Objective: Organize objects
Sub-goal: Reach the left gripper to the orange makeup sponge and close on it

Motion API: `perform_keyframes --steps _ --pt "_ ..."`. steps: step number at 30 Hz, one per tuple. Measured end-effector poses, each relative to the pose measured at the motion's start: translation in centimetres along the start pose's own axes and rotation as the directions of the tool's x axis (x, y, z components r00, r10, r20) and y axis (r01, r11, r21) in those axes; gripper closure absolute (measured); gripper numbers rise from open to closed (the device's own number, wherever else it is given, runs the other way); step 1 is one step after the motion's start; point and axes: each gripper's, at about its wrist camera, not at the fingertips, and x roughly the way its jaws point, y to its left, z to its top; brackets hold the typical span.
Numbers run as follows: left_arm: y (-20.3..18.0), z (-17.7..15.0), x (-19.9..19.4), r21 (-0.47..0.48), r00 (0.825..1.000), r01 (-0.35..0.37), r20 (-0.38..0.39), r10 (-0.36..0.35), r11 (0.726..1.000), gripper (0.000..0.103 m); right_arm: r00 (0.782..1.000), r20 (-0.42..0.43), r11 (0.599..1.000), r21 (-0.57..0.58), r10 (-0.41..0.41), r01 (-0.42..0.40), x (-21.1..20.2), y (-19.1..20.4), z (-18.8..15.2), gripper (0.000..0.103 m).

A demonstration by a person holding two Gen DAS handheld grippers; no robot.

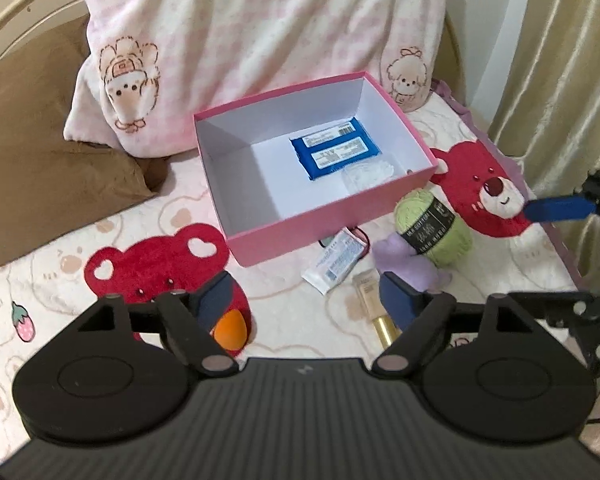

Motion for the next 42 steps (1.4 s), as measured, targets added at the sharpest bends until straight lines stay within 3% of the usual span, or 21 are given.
perform_keyframes --steps 5,15,20,28,36,39,42 --pt "1.4 -2.4 0.9 -0.052 1.000 0.005 0.003 -0.005 0.999 0.022 1.000 -0.007 0.999 -0.035 -0.001 0.001 1.4 1.5 -2.4 0.017" --pt "5.3 -5.7 5.5 -0.116 1.000 0.002 0.015 0.000 0.993 0.022 0.994 0.039 0.991 -0.091 0.098 -0.094 6.9 4.1 -3.8 0.017" --pt "7.3 -6.8 8.4 -0.112 0.997 -0.062 0.030 0.065 0.992 0.022 0.992 0.046 0.983 -0.144 0.121 -0.114 10.2 5.4 -4.8 0.017" --pt "11.0 -8.9 12.2 -0.237 1.000 0.013 -0.016 -0.018 0.972 0.024 0.992 0.031 0.957 -0.270 0.122 -0.109 15.1 7.5 -5.4 0.017" --pt "11.5 -10.0 14.0 -0.279 0.998 0.052 0.041 -0.043 0.959 0.029 0.995 0.016 0.948 -0.306 0.095 -0.086 20.8 9.0 -5.8 0.017" --pt "11.7 -10.4 14.9 -0.276 0.999 0.032 0.039 -0.022 0.961 0.035 0.995 -0.008 0.950 -0.297 0.101 -0.099 22.6 9.1 -6.2 0.018" --pt "12.9 -10.9 16.1 -0.345 0.998 0.055 -0.003 -0.059 0.937 0.043 0.994 -0.017 0.948 -0.300 0.106 -0.106 23.8 9.4 -6.5 0.020"
